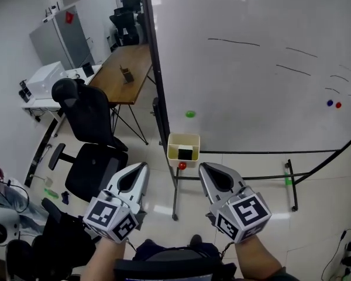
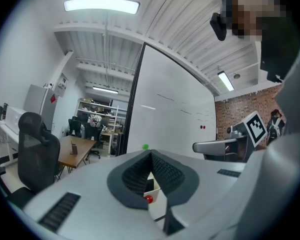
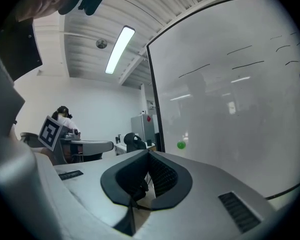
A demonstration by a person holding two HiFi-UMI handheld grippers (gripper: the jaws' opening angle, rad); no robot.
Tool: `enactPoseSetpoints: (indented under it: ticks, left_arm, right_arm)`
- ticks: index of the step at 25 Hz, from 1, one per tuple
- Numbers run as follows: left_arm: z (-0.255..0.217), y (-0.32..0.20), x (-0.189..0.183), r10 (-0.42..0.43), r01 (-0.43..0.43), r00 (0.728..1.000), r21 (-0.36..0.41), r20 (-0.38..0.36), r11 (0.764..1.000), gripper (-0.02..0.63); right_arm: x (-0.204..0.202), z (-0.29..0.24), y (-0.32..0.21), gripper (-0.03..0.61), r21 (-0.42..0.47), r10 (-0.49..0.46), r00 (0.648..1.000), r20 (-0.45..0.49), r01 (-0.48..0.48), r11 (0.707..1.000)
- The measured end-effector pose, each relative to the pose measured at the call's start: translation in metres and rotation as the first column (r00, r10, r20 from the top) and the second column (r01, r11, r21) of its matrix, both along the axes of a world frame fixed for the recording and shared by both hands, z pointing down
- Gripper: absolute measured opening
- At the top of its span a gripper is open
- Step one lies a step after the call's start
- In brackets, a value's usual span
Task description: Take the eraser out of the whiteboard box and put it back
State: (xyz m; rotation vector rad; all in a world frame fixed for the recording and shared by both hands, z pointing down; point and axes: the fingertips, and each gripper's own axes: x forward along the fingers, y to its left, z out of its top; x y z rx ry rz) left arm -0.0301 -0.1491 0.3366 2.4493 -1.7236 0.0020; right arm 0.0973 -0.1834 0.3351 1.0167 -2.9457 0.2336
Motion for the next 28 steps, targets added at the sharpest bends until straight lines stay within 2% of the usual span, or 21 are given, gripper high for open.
enactPoseSetpoints:
  ticks: [4,7,13,19,23,28]
  left_arm:
    - [0.004,-0.026,-0.015,0.049,-0.049,0.999,-0.002,-0.01,0.999,0.032]
    - [0.009,-0.045,-0.032,0.115,-0.115,0.993,0.003,-0.005,0.993,0.032]
    - [0.007,-0.082,-0.087,0.22,-0.22,0.975,0.011,-0.01,0.975,0.032]
    - [0.013,-0.113,-0.113,0.326,-0.326,0.945,0.008,-0.02,0.945,0.032]
    - [0.022,-0.128,-0.116,0.344,-0.344,0.939,-0.014,-0.033,0.939,0.032]
    - [0.03,-0.144,-0.117,0.284,-0.286,0.957,-0.019,-0.061,0.958,0.032]
  right_arm:
    - [-0.012,0.004,-0.024,0.018,-0.003,0.05,0.999,-0.011,-0.05,0.999]
    - [-0.025,0.006,-0.044,0.018,-0.002,0.131,0.991,-0.016,-0.131,0.991]
    - [-0.059,0.009,-0.073,0.023,-0.031,0.307,0.952,-0.024,-0.307,0.951]
    - [-0.083,0.012,-0.095,0.1,-0.034,0.415,0.908,-0.049,-0.417,0.908]
    - [-0.093,0.025,-0.11,0.157,-0.06,0.429,0.901,-0.065,-0.433,0.9]
    - [-0.1,0.052,-0.128,0.236,-0.074,0.391,0.911,-0.131,-0.403,0.912]
